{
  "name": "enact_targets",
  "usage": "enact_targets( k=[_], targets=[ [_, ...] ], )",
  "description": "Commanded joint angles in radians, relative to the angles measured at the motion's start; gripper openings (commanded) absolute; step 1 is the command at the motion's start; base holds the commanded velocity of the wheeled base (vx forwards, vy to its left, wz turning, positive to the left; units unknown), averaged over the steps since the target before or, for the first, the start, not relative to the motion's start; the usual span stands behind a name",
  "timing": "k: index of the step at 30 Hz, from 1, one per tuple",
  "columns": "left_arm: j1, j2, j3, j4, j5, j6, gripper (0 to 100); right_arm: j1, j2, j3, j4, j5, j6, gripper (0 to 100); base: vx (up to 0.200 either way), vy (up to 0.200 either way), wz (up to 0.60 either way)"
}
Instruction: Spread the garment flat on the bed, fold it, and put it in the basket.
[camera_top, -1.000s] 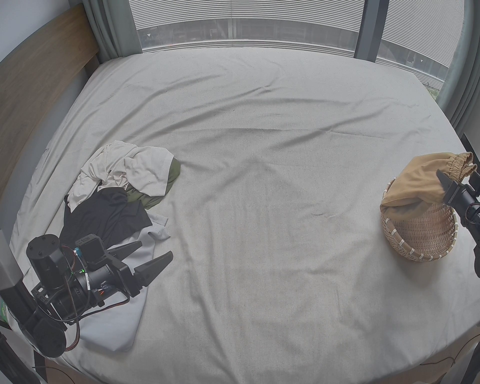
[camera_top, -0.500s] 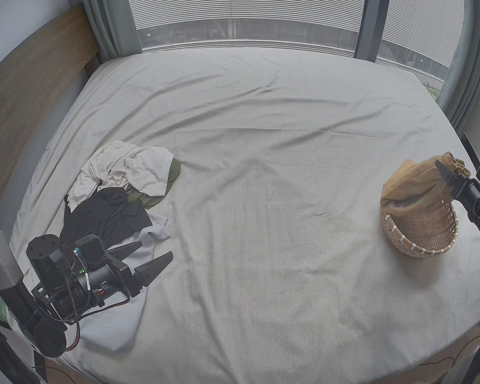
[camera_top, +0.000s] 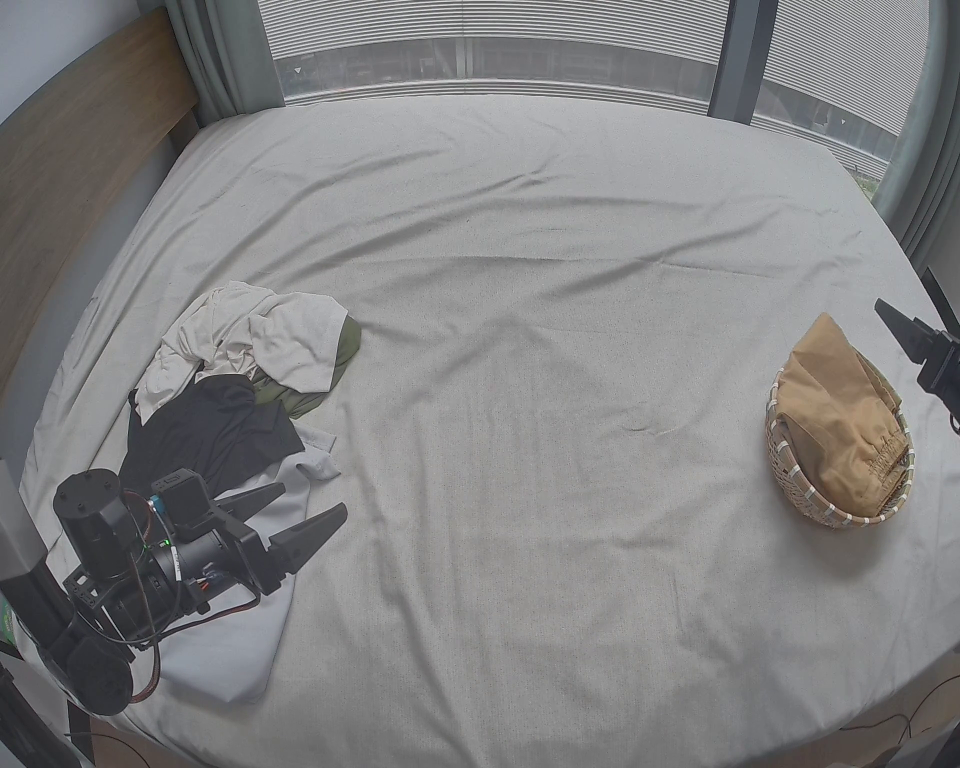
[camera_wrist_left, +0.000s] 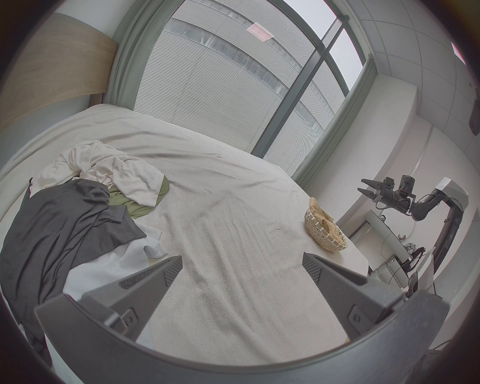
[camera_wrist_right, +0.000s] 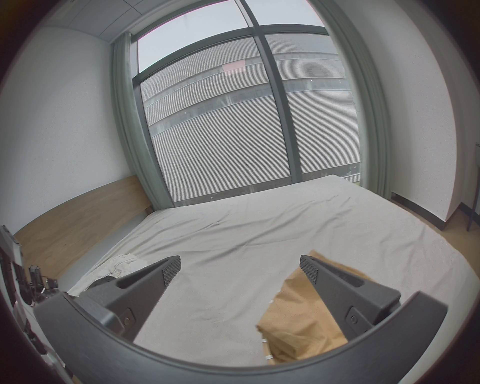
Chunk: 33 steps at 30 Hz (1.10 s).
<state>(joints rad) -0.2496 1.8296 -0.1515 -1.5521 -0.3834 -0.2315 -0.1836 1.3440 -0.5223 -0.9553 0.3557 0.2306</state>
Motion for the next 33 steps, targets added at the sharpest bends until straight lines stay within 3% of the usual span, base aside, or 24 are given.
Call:
enact_targets(
  k=[1,10,14,19,24,27,33],
  targets=[
    [0.000,-0.001,0.001,0.000,0.000,0.000,100,0.096,0.015,0.061,-0.005,-0.001,-0.019,100,0.000,0.000,0.00],
    [0.000,-0.018,0.001,-0.002,0.000,0.000,100,0.260,0.010,0.134,-0.006,0.003,-0.062,100,0.000,0.000,0.00],
    [0.012,-0.070,0.003,0.000,0.000,-0.008,100,0.296,0.003,0.163,-0.006,0.003,-0.065,100,0.000,0.000,0.00],
    [0.076,-0.202,0.036,0.003,-0.008,-0.049,100,0.319,-0.063,0.223,-0.003,0.005,-0.108,100,0.000,0.000,0.00],
    [0.078,-0.365,0.151,0.007,-0.012,-0.051,100,0.319,-0.183,0.351,-0.005,0.006,-0.100,100,0.000,0.000,0.00],
    [0.079,-0.458,0.151,0.122,-0.002,-0.051,100,0.306,-0.330,0.455,0.004,0.009,-0.024,100,0.000,0.000,0.00],
    [0.073,-0.647,0.151,0.302,0.000,-0.051,100,0.280,-0.474,0.470,0.053,0.002,-0.005,100,0.000,0.000,0.00]
  ],
)
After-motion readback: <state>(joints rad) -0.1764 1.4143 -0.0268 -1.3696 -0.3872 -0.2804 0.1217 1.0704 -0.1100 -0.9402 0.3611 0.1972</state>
